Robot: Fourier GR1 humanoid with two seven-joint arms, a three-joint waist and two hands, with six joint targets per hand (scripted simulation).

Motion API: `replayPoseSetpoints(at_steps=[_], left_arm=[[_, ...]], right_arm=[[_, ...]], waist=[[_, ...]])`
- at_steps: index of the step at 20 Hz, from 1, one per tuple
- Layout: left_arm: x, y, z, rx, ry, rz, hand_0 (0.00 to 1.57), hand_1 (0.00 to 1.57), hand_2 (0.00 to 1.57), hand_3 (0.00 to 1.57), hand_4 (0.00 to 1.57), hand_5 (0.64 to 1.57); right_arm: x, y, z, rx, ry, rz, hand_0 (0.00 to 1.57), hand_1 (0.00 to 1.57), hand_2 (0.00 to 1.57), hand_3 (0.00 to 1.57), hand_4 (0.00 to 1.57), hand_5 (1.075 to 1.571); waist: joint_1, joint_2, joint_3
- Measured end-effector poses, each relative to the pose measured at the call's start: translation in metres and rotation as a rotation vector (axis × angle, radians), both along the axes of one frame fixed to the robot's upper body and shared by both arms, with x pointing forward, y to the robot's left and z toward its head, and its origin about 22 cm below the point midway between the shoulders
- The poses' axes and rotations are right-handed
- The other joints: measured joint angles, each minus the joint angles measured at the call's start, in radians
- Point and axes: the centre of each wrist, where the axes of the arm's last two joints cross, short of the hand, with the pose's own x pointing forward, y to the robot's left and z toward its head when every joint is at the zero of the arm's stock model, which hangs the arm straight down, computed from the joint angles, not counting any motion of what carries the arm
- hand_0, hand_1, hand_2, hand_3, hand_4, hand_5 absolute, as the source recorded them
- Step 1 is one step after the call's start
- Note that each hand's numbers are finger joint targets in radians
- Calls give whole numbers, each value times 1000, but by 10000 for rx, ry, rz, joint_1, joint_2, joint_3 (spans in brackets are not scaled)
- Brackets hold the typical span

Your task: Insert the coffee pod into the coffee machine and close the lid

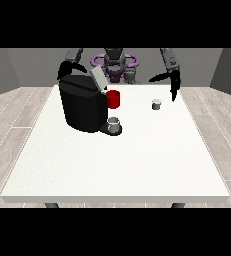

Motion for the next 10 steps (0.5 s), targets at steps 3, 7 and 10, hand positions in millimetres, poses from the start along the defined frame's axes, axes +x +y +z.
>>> replayPoseSetpoints(at_steps=[3,7,10], left_arm=[[6,1,-9,248,287,30,0,0,0,0,0,1571],[16,1,-12,791,755,-57,0,0,0,0,0,1571],[20,-2,-19,1217,1068,-121,0,0,375,0,0,1571]], right_arm=[[5,-1,-1,-107,163,-23,0,0,0,0,371,1571],[9,0,-5,-213,458,-185,0,0,0,0,423,1571],[10,3,-7,-324,629,-189,0,0,0,0,424,1571]], waist=[[34,98,0],[68,63,2],[29,26,1]])
